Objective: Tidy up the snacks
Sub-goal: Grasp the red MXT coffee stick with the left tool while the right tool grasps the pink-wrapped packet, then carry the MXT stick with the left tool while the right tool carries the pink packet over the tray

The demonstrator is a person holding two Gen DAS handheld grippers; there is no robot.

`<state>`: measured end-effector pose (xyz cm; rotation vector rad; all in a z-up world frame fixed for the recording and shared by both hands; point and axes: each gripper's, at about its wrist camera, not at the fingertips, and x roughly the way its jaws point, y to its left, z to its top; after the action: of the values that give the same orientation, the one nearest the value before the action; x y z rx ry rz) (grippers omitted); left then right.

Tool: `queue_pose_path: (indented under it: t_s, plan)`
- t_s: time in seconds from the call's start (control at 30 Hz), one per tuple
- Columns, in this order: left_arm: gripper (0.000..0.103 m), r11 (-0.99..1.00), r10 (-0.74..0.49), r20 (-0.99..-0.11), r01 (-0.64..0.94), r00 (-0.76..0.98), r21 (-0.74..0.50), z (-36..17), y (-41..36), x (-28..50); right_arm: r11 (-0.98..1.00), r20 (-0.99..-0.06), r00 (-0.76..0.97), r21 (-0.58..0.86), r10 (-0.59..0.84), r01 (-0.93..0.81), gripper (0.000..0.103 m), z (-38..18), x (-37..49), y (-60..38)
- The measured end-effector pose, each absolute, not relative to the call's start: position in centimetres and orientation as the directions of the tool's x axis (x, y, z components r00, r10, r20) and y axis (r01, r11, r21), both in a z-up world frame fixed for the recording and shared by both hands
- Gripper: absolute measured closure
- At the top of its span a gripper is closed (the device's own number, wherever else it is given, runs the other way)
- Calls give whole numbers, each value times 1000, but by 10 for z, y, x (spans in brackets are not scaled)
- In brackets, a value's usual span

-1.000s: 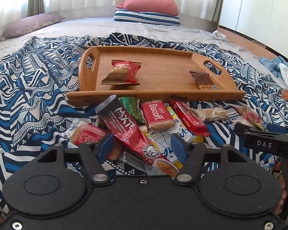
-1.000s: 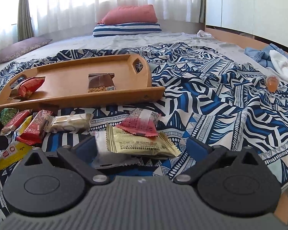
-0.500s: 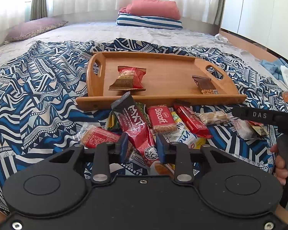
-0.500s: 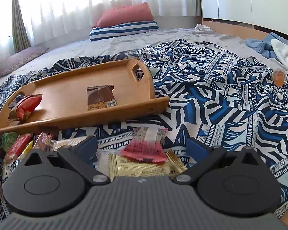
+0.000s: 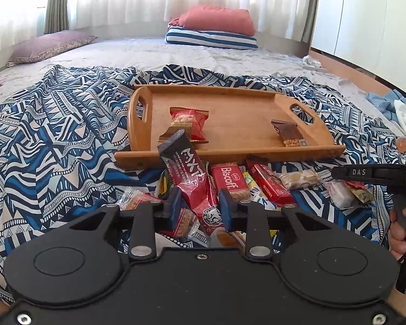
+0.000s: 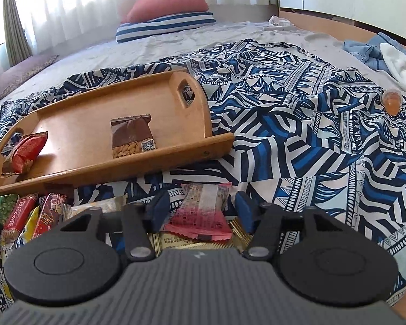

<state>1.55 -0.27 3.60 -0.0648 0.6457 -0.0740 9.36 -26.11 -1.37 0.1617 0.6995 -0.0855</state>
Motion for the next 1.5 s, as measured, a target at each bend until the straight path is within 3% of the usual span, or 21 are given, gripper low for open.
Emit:
queue_pose_path:
  t_s: [0.2,0.7,1.07,1.23,1.37,1.43,1.5]
  plan:
    - [75,994,-101,-591,56,800,-94,45,1,20,984,-632,775,140,2,111,68,-6,88,-266]
    - [76,989,-134,-543,80,829,-121,79,15,47,990,-605,796,119,15,72,73,17,88,-261]
    - [76,987,-147,-552,87,821,-133,76,16,47,997,-627,779,51,-16,62,58,4,79,-258]
    - [76,987,-147,-554,87,819,-134,74,16,47,998,-632,774,16,-35,59,44,0,82,-257]
    - [76,987,-151,-555,89,818,-137,74,17,48,996,-677,736,69,6,55,38,-9,94,-266]
    - [76,986,-156,-559,92,815,-141,74,17,51,991,-684,729,112,26,70,59,-9,96,-271]
    - [76,985,-163,-560,99,812,-144,76,16,55,989,-679,733,127,35,71,67,-5,96,-273]
